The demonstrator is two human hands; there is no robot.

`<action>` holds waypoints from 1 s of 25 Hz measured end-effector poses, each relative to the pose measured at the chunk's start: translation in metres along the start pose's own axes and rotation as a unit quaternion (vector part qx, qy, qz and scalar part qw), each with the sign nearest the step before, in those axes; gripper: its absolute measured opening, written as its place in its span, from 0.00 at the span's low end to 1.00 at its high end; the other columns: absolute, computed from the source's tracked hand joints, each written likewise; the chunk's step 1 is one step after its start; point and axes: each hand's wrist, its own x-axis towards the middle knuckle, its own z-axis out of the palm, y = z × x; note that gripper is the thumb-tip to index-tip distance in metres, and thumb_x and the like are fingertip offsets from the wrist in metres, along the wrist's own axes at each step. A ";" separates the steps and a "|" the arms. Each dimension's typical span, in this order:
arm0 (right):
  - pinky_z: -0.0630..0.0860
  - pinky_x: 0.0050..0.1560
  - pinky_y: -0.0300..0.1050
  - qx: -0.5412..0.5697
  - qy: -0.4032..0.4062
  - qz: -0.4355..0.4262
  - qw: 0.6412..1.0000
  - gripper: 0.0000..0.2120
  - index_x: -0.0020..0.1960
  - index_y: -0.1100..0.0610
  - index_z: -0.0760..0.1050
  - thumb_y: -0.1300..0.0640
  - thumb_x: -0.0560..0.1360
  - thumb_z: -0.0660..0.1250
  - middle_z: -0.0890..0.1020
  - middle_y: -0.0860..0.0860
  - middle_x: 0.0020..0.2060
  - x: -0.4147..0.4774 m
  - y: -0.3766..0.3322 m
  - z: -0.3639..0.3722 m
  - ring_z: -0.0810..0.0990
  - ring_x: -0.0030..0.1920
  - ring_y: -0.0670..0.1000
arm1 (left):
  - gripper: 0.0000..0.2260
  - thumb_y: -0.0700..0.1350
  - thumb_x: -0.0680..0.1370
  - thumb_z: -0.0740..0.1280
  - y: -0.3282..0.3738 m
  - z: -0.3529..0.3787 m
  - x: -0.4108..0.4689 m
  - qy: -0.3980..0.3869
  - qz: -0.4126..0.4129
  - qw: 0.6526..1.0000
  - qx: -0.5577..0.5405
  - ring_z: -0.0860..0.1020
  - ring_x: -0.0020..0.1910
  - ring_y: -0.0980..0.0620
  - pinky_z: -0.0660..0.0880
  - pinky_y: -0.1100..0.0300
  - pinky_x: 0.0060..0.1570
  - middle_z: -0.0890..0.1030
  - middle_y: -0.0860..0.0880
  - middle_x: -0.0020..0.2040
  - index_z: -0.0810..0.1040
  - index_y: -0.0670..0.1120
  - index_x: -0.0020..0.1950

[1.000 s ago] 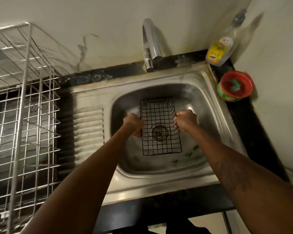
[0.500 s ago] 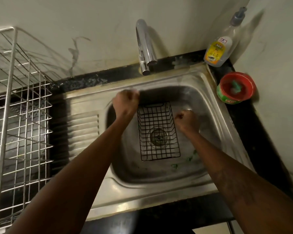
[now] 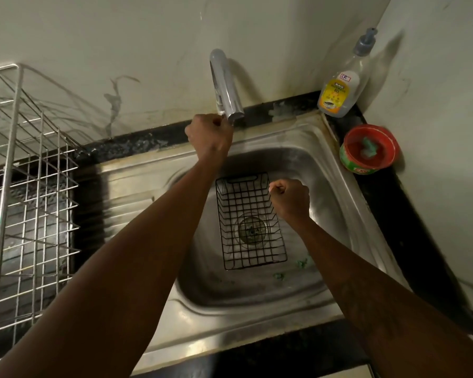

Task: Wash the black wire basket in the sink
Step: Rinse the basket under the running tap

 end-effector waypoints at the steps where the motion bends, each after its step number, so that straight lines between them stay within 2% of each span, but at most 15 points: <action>1: 0.73 0.38 0.36 0.001 0.002 -0.004 1.000 0.08 0.43 0.50 0.85 0.59 0.75 0.69 0.87 0.47 0.42 0.000 0.001 0.000 0.84 0.42 0.48 | 0.08 0.48 0.79 0.73 -0.003 0.001 0.003 -0.003 -0.034 0.999 -0.042 0.76 0.33 0.61 0.80 0.63 0.47 0.79 0.54 0.33 0.82 0.47 0.41; 2: 0.73 0.39 0.36 0.001 0.001 -0.006 1.000 0.08 0.43 0.51 0.85 0.60 0.75 0.69 0.87 0.47 0.42 0.000 0.000 0.001 0.84 0.42 0.48 | 0.07 0.47 0.79 0.72 -0.009 0.004 0.008 -0.008 -0.095 0.989 -0.115 0.80 0.34 0.60 0.83 0.60 0.47 0.82 0.52 0.35 0.83 0.45 0.44; 3: 0.74 0.42 0.38 0.003 -0.002 -0.005 1.000 0.08 0.43 0.51 0.85 0.60 0.75 0.69 0.87 0.47 0.42 -0.001 0.000 0.001 0.85 0.43 0.48 | 0.06 0.45 0.80 0.71 -0.014 0.006 0.010 -0.032 -0.174 0.961 -0.212 0.82 0.33 0.57 0.85 0.57 0.45 0.83 0.49 0.37 0.83 0.43 0.47; 5: 0.78 0.46 0.41 0.011 -0.008 -0.005 1.000 0.08 0.44 0.52 0.86 0.60 0.75 0.69 0.87 0.48 0.42 -0.003 -0.003 0.002 0.85 0.44 0.49 | 0.10 0.42 0.82 0.66 -0.023 0.007 0.015 -0.115 -0.282 0.875 -0.377 0.80 0.26 0.55 0.85 0.55 0.41 0.82 0.45 0.34 0.82 0.37 0.57; 6: 0.79 0.48 0.42 0.016 -0.011 -0.008 1.000 0.08 0.44 0.52 0.86 0.60 0.75 0.69 0.87 0.47 0.42 -0.004 -0.005 0.002 0.85 0.44 0.48 | 0.13 0.41 0.83 0.63 -0.029 0.008 0.020 -0.144 -0.299 0.850 -0.409 0.78 0.23 0.55 0.85 0.54 0.43 0.80 0.45 0.31 0.80 0.36 0.62; 8: 0.82 0.50 0.46 0.024 -0.014 -0.014 1.000 0.07 0.45 0.52 0.86 0.59 0.75 0.69 0.88 0.47 0.41 -0.005 -0.007 0.005 0.85 0.44 0.48 | 0.15 0.41 0.83 0.61 -0.037 0.008 0.026 -0.182 -0.301 0.835 -0.423 0.74 0.21 0.55 0.84 0.50 0.52 0.75 0.49 0.25 0.78 0.36 0.66; 11: 0.83 0.50 0.49 0.029 -0.021 -0.006 0.999 0.05 0.47 0.52 0.86 0.57 0.76 0.71 0.88 0.48 0.42 -0.005 -0.011 0.007 0.85 0.44 0.48 | 0.15 0.48 0.82 0.67 -0.046 0.005 0.020 -0.189 -0.284 0.847 -0.407 0.77 0.30 0.53 0.83 0.52 0.46 0.77 0.49 0.30 0.79 0.39 0.63; 14: 0.83 0.49 0.48 0.021 -0.032 -0.004 0.999 0.05 0.49 0.51 0.85 0.57 0.76 0.71 0.87 0.48 0.42 -0.003 -0.012 0.008 0.85 0.43 0.48 | 0.20 0.58 0.77 0.72 -0.071 0.006 0.006 -0.179 -0.258 0.892 -0.326 0.84 0.43 0.49 0.84 0.50 0.50 0.85 0.46 0.46 0.81 0.43 0.58; 16: 0.81 0.46 0.43 0.019 -0.032 -0.012 0.999 0.05 0.49 0.52 0.85 0.58 0.77 0.71 0.87 0.47 0.42 -0.002 -0.011 0.008 0.84 0.43 0.45 | 0.14 0.55 0.77 0.72 -0.097 0.009 -0.006 -0.144 -0.216 0.944 -0.204 0.84 0.44 0.49 0.84 0.50 0.50 0.86 0.43 0.48 0.82 0.45 0.53; 18: 0.75 0.41 0.32 0.021 -0.026 -0.023 0.999 0.05 0.48 0.53 0.85 0.60 0.77 0.70 0.86 0.46 0.42 0.000 -0.008 0.010 0.81 0.41 0.41 | 0.09 0.52 0.79 0.71 -0.125 0.010 -0.016 -0.112 -0.127 0.985 -0.029 0.84 0.43 0.51 0.84 0.52 0.47 0.85 0.45 0.46 0.82 0.47 0.49; 20: 0.70 0.39 0.26 0.026 -0.022 -0.046 0.998 0.05 0.48 0.54 0.85 0.60 0.77 0.70 0.86 0.46 0.41 0.003 -0.008 0.015 0.80 0.40 0.39 | 0.10 0.53 0.82 0.66 -0.146 0.010 -0.028 -0.138 -0.058 0.984 0.093 0.82 0.39 0.52 0.82 0.57 0.40 0.82 0.47 0.43 0.81 0.48 0.51; 21: 0.71 0.40 0.27 0.030 -0.021 -0.065 0.997 0.05 0.48 0.54 0.85 0.59 0.78 0.70 0.86 0.46 0.41 0.006 -0.008 0.019 0.81 0.41 0.40 | 0.12 0.55 0.83 0.63 -0.154 0.011 -0.034 -0.169 -0.043 0.976 0.132 0.81 0.38 0.51 0.82 0.57 0.39 0.81 0.48 0.42 0.79 0.48 0.52; 23: 0.76 0.45 0.34 0.021 -0.018 -0.110 0.994 0.05 0.51 0.54 0.84 0.56 0.79 0.70 0.86 0.48 0.44 0.014 -0.008 0.027 0.82 0.44 0.43 | 0.12 0.54 0.84 0.60 -0.167 0.014 -0.044 -0.227 -0.027 0.958 0.173 0.82 0.39 0.49 0.84 0.51 0.41 0.80 0.46 0.43 0.77 0.47 0.53; 25: 0.79 0.53 0.43 -0.021 -0.006 -0.157 0.987 0.09 0.57 0.54 0.84 0.53 0.79 0.69 0.85 0.50 0.50 0.027 -0.005 0.038 0.81 0.52 0.48 | 0.07 0.47 0.84 0.61 -0.176 0.017 -0.051 -0.267 0.002 0.948 0.172 0.83 0.39 0.48 0.85 0.49 0.42 0.81 0.45 0.44 0.76 0.46 0.51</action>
